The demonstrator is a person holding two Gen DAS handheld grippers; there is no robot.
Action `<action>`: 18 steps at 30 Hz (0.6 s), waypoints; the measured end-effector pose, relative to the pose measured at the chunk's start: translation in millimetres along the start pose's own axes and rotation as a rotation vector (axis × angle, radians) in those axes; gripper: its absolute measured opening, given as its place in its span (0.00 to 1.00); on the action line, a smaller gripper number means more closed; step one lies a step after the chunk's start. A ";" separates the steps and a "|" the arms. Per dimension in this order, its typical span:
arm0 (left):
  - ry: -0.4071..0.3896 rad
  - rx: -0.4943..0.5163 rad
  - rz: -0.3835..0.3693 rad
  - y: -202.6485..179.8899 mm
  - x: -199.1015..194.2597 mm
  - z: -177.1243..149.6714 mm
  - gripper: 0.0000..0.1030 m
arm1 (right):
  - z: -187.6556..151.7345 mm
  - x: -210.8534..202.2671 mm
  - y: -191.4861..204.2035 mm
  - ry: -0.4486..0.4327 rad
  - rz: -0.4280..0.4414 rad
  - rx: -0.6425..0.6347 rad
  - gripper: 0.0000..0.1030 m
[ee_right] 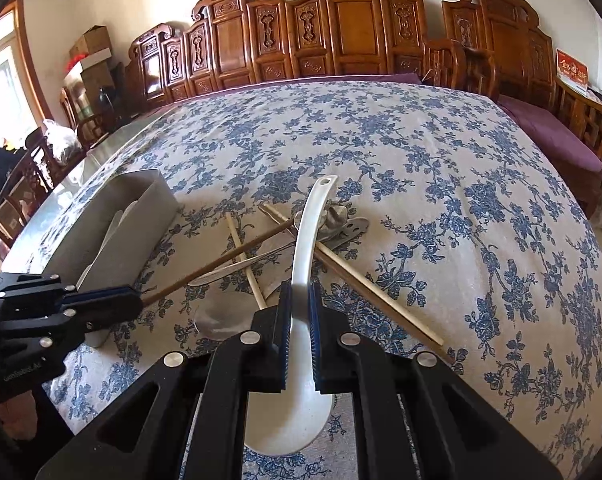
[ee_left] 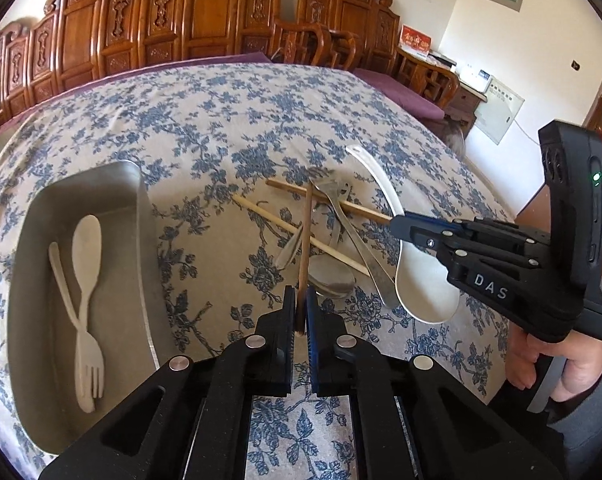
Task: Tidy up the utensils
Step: 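Grasp a wooden chopstick with the left tool and lift it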
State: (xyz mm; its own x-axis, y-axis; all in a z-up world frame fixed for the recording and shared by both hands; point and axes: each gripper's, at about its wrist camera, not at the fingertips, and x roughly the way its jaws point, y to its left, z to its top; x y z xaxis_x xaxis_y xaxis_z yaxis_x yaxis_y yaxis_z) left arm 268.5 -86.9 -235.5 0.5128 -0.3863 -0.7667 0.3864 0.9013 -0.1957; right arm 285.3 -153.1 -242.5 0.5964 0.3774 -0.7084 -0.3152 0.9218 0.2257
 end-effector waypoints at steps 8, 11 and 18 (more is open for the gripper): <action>-0.111 -0.021 0.006 8.7 -33.0 8.1 0.03 | 0.8 0.4 2.1 -0.003 0.002 -0.005 0.10; -0.143 -0.024 0.020 11.9 -44.4 12.2 0.03 | 1.3 -0.3 2.1 -0.005 0.002 -0.005 0.10; -0.194 -0.009 0.036 12.6 -71.0 16.0 0.00 | 1.3 -3.3 2.8 -0.014 0.013 -0.002 0.10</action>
State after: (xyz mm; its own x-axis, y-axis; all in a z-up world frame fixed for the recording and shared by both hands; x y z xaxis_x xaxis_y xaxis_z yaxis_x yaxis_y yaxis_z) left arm 249.2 -51.3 -173.7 0.6647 -0.3834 -0.6412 0.3588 0.9166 -0.1762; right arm 283.4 -151.6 -238.6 0.6025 0.3902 -0.6963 -0.3245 0.9167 0.2329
